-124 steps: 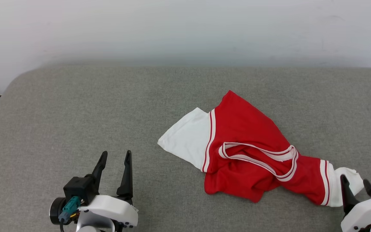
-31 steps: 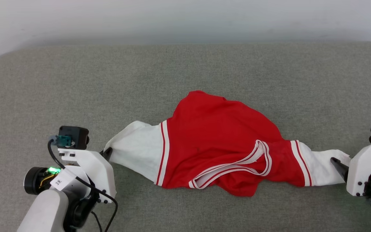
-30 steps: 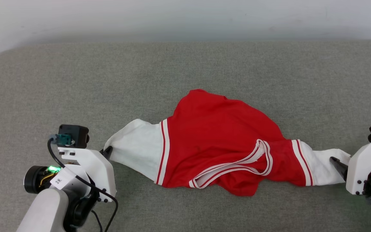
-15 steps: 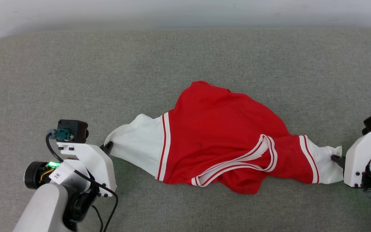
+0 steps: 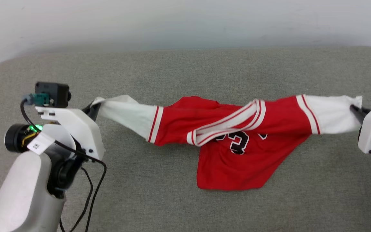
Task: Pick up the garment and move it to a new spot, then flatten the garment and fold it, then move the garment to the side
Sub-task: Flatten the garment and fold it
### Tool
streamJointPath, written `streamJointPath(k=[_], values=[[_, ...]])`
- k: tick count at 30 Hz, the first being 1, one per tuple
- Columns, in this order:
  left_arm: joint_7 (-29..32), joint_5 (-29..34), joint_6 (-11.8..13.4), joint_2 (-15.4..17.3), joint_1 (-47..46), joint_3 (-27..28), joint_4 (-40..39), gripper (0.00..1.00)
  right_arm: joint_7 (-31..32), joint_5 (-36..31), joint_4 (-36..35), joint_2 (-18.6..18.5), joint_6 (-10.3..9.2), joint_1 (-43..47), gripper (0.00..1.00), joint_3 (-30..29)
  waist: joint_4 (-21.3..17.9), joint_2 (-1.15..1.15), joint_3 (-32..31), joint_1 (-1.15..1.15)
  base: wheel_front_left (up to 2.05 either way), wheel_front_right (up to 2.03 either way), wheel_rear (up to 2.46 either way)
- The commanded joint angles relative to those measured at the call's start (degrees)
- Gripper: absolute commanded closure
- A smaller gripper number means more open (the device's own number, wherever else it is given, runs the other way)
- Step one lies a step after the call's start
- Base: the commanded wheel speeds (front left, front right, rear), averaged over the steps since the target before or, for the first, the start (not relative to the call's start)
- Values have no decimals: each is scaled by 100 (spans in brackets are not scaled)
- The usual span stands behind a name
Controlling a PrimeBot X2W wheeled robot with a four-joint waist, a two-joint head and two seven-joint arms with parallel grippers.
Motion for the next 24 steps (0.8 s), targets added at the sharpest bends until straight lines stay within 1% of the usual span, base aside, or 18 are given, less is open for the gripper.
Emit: streamJointPath(k=[1,3,7,10,13,18,21,22,24], values=[[-31,-4,-30,16,-201,22,17,100,-109,-143,-112,-37,-6,-161,100,-35,-26,0,-33,0,0,0,0],[-100,59,-62,18,-509,20,86,100,-203,-261,-214,2,-6,-339,100,-112,-43,0,-43,0,0,0,0],[-281,112,-107,-79,-1186,22,388,100,-457,-554,-371,47,-7,-818,100,-193,-77,0,1,0,0,0,0],[-559,215,-133,-147,-1803,31,711,100,-659,-733,-370,83,-6,-1280,100,-195,-97,0,127,0,0,0,0],[-870,300,-205,-217,-2388,19,1112,100,-878,-873,-242,84,-6,-1799,100,-158,-114,0,275,0,0,0,0],[-1379,478,-394,-182,-3434,-14,1807,100,-1190,-1080,58,57,-6,-2774,100,-3,-144,0,623,0,0,0,0],[-1762,637,-457,-131,-4062,-7,2132,100,-1361,-1177,210,46,-7,-3407,100,82,-153,0,889,0,0,0,0],[-1762,637,-457,-131,-4062,-7,2132,100,-1361,-1177,210,46,-7,-3407,100,82,-153,0,889,0,0,0,0],[-2024,702,-467,-119,-4438,13,2348,100,-1500,-1235,329,38,-7,-3794,100,131,-161,0,1045,0,0,0,0]])
